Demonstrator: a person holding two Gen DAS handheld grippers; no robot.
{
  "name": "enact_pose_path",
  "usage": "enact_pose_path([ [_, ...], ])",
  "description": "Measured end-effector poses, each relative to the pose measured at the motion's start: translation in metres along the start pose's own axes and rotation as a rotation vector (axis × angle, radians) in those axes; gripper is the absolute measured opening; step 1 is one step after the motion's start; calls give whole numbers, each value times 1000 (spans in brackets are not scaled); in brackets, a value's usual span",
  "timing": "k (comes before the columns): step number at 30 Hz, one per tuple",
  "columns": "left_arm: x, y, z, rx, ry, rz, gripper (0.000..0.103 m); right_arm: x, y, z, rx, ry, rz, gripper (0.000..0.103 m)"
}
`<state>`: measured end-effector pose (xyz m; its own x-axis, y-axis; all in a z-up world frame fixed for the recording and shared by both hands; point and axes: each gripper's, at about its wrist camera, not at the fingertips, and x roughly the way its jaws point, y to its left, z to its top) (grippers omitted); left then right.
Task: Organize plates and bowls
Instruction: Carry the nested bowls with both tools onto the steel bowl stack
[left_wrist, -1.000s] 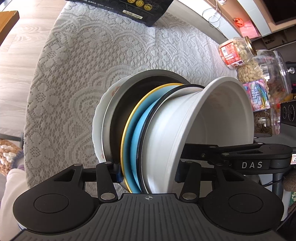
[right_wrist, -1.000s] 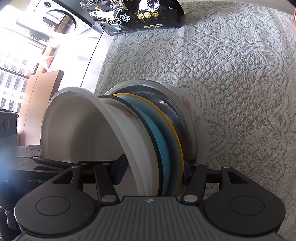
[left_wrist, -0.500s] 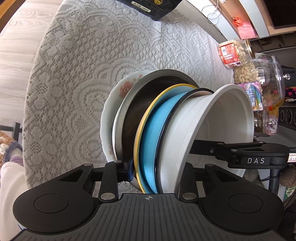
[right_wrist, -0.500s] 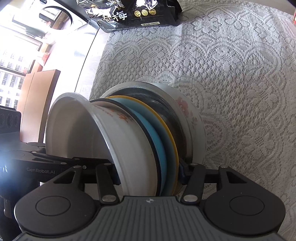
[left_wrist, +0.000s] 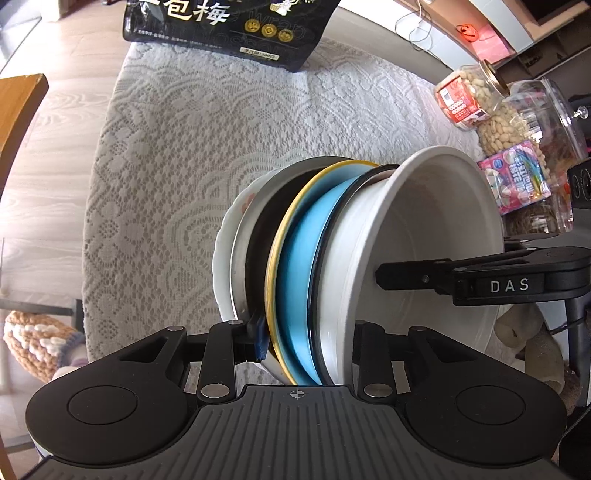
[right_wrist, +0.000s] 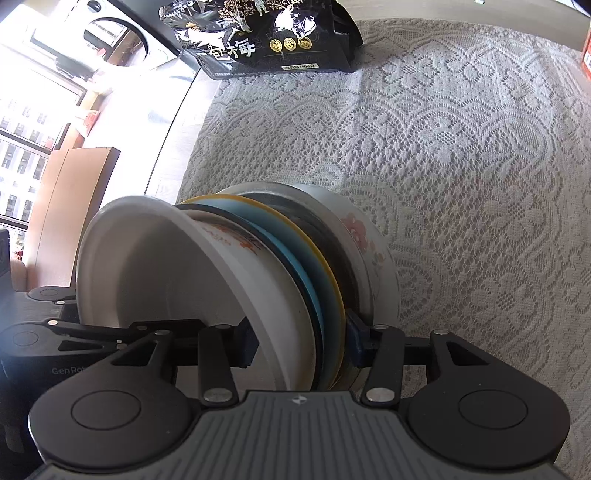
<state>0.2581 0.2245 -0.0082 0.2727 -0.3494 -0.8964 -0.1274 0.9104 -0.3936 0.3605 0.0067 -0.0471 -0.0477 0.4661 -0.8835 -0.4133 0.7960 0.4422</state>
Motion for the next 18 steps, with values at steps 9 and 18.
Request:
enact_pose_path([
  [9, 1, 2, 9, -25, 37, 13, 32, 5, 1, 1, -20, -10, -7, 47],
  [18, 3, -15, 20, 37, 101, 90, 37, 6, -2, 1, -18, -16, 20, 48],
])
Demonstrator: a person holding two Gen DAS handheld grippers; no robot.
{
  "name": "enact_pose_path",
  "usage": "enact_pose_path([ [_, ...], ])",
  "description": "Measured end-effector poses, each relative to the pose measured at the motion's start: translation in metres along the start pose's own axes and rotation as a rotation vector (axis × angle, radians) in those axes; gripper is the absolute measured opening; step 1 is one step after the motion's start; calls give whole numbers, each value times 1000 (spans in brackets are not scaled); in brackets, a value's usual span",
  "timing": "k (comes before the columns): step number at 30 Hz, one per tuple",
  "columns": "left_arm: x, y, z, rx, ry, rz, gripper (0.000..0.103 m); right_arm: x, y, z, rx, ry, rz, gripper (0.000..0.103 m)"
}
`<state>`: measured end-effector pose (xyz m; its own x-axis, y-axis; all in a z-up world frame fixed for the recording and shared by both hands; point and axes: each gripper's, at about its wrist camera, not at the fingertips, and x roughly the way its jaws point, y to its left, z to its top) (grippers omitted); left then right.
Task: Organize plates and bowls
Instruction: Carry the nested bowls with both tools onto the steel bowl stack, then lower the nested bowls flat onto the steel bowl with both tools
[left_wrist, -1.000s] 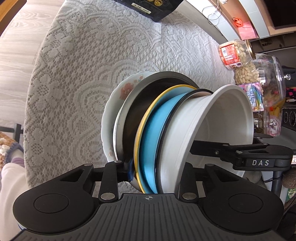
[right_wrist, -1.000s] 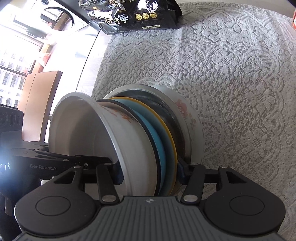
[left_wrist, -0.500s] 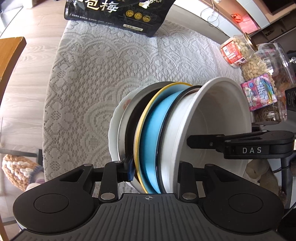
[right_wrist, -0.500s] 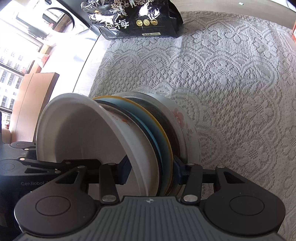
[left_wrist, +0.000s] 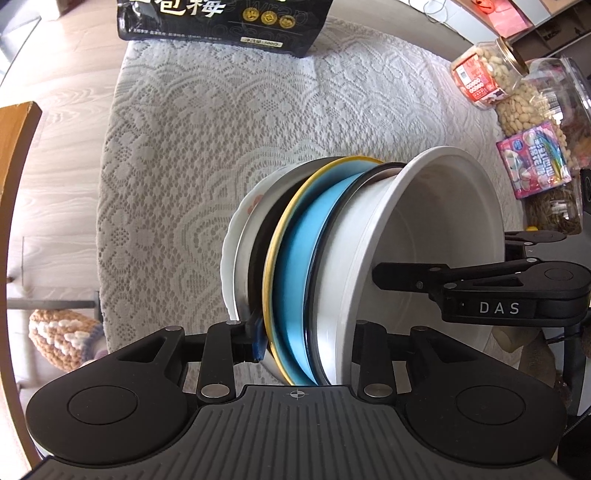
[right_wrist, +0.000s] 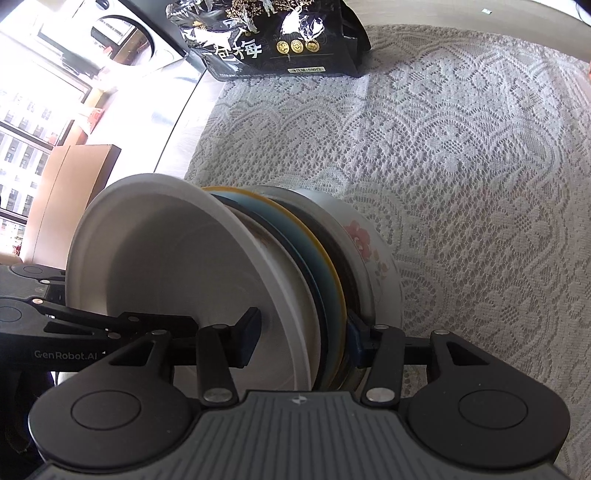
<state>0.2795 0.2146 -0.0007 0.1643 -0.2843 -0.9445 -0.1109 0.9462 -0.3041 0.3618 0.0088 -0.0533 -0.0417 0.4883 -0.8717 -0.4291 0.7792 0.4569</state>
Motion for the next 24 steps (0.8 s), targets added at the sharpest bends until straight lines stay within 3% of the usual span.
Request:
enact_pose_path([
  [4, -2, -7, -1, 37, 0, 27, 39, 0, -2, -1, 6, 3, 19, 48],
  [10, -2, -3, 3, 41, 7, 10, 36, -1, 4, -2, -5, 27, -3, 48],
  [24, 14, 10, 3, -8, 19, -89, 43, -19, 12, 0, -40, 28, -62, 45],
])
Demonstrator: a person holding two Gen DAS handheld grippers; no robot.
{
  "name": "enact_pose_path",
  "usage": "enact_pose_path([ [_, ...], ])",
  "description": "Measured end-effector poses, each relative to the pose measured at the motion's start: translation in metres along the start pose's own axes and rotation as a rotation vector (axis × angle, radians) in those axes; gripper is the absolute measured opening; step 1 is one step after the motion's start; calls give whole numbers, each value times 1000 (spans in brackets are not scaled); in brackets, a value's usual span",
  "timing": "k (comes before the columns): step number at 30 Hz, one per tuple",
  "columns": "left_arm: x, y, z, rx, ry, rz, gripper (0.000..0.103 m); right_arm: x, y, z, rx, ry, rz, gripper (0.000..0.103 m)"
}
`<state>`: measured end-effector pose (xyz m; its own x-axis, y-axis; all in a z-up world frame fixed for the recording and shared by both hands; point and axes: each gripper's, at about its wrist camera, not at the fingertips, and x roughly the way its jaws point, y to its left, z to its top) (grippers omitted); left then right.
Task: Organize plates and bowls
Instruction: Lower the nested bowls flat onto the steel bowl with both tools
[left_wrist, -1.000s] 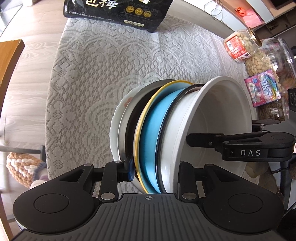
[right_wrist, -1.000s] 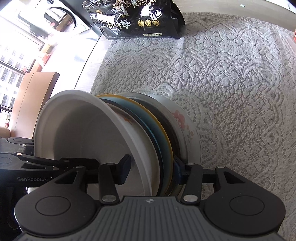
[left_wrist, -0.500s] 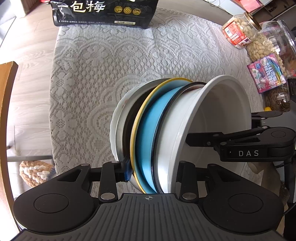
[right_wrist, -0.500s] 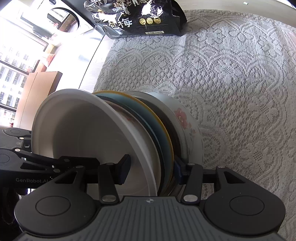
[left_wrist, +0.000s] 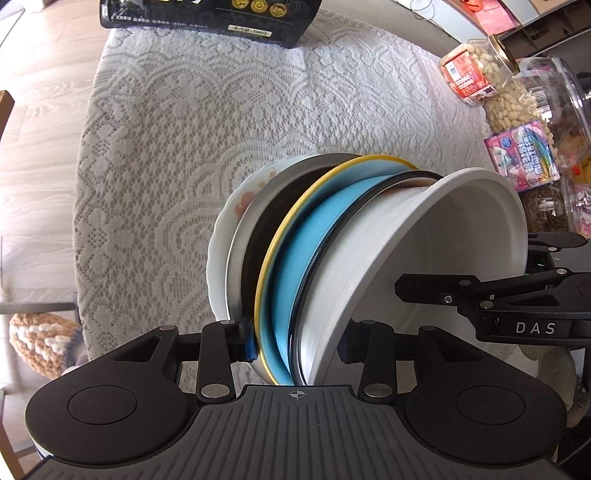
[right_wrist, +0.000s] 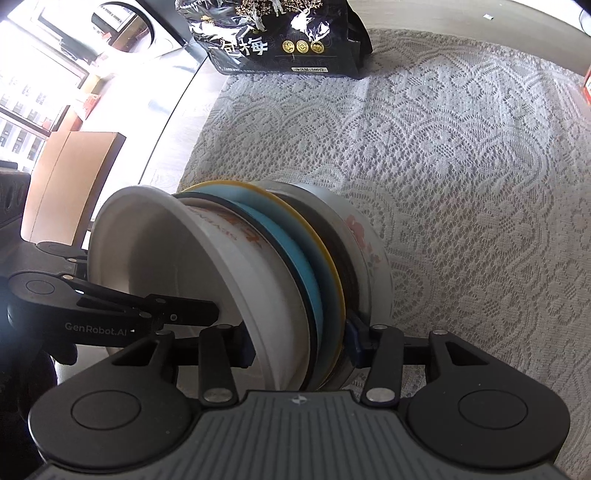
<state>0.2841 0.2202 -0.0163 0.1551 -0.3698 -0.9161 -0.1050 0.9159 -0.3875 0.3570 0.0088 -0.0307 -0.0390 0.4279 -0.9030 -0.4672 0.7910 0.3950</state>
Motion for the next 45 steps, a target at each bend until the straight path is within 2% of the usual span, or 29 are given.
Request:
enact_pose_path([
  [7, 2, 3, -1, -12, 0, -22, 42, -9, 4, 0, -11, -12, -28, 43],
  [9, 1, 2, -1, -4, 1, -5, 36, -19, 6, -1, -34, -49, -58, 44],
  [11, -4, -1, -2, 9, -8, 10, 38, -29, 10, -1, -57, -81, -45, 44],
  [16, -7, -5, -3, 30, -1, 25, 37, -22, 19, -1, -76, -61, -62, 45],
  [22, -20, -5, -8, 29, -33, 34, 36, -9, 11, -2, -34, -44, -25, 45],
  [28, -29, -15, -13, 56, -62, 109, 37, -9, 12, -3, -39, -61, -11, 45],
  [34, -29, -34, -21, 151, -84, 219, 37, -12, 13, -10, -53, -71, -12, 45],
  [41, -47, -42, -20, 168, -140, 216, 35, -18, 13, -17, -55, -70, -4, 45],
  [45, -50, -47, -22, 179, -142, 226, 35, -23, 11, -19, -49, -92, 1, 45],
])
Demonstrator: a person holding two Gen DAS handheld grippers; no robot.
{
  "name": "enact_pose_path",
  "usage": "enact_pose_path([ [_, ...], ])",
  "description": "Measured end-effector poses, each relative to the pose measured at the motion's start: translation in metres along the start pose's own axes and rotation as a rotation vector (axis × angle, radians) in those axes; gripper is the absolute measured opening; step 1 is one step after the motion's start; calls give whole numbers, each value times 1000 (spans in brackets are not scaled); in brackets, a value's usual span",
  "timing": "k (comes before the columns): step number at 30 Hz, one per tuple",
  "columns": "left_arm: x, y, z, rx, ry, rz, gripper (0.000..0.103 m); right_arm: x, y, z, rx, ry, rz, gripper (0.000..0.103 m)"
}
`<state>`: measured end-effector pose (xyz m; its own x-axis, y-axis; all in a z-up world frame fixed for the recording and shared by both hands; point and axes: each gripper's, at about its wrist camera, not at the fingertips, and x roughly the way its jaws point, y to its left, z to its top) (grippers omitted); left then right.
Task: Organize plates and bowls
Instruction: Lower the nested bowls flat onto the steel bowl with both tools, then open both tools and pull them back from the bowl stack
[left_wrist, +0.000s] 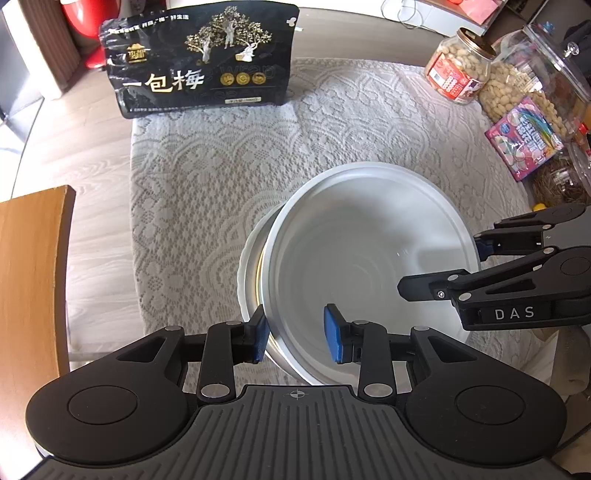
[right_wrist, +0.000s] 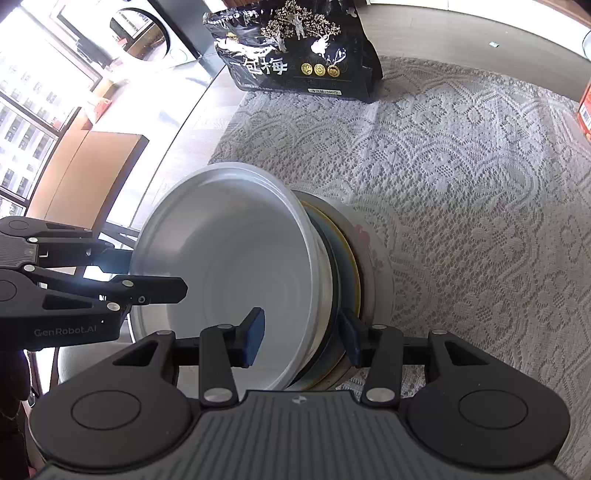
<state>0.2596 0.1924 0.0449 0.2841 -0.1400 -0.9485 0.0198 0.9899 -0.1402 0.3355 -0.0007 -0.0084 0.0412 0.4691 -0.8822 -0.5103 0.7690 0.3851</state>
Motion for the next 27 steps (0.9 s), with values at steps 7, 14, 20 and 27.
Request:
enact_pose_path([
  [7, -5, 1, -5, 0, -47, 12, 35, -23, -2, -10, -53, -182, -117, 45],
  [14, 4, 15, -5, -63, -69, -5, 36, -10, -29, -18, 64, -186, -73, 46],
  [20, -16, 15, -16, -91, -179, -53, 35, -24, -20, -31, 64, -284, -66, 46],
  [27, -64, -1, -88, -128, -548, -9, 35, -62, 0, -87, 35, -560, -81, 50],
])
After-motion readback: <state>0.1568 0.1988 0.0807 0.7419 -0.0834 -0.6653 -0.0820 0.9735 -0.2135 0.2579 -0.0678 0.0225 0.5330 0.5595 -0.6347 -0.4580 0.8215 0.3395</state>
